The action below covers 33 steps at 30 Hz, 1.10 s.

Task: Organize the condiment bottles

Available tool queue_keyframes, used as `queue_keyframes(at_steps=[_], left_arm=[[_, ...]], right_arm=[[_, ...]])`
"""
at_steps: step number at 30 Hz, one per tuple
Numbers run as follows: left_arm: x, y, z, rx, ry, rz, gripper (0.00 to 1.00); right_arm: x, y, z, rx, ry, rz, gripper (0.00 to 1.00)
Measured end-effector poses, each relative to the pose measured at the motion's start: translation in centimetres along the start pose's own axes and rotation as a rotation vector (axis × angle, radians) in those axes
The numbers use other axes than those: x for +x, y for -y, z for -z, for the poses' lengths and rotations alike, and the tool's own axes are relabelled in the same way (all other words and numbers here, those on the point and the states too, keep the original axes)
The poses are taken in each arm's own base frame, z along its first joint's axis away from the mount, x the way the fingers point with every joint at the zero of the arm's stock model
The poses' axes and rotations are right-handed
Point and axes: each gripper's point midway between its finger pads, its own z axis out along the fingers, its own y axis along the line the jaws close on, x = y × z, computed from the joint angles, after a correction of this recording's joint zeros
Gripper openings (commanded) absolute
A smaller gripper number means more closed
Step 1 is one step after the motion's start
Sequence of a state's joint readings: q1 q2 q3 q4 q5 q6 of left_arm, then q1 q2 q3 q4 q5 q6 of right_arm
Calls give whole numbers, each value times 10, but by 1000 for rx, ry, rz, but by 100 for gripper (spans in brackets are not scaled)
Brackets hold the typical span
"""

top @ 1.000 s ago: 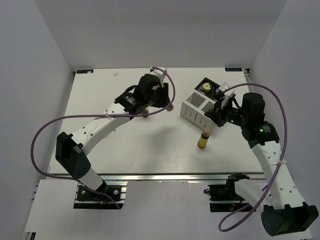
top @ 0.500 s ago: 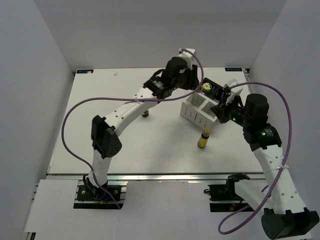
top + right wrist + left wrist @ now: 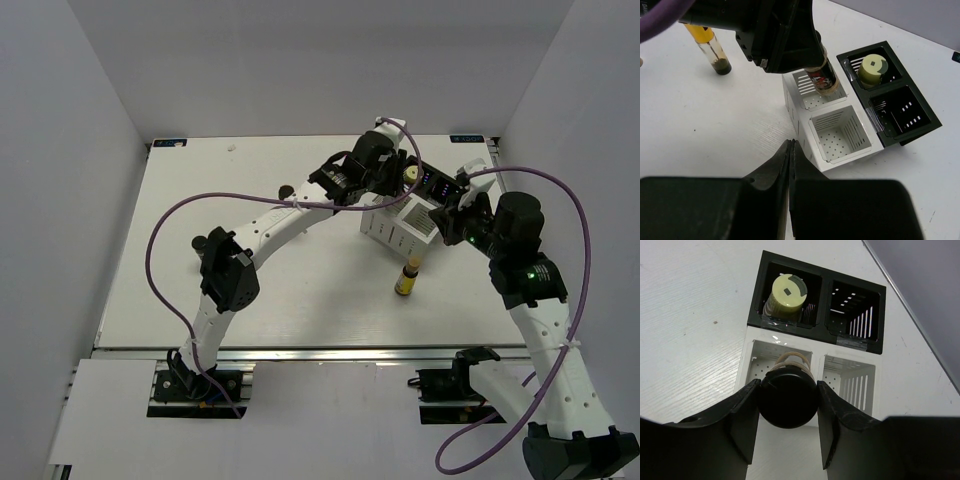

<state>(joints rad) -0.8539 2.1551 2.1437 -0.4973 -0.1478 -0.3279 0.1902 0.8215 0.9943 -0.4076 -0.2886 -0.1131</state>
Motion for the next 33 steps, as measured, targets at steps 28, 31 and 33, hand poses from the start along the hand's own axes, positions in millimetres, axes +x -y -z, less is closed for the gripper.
queue_keyframes(at_steps=[28, 31, 33], left_arm=[[68, -2, -54, -59, -110, -76, 59], [65, 0, -54, -54, -98, -73, 70], [62, 3, -54, -48, -87, -68, 72]], right_arm=[[19, 2, -1, 14, -22, -12, 0], [22, 2, -1, 13, -26, -14, 0], [24, 2, -2, 13, -31, -16, 0]])
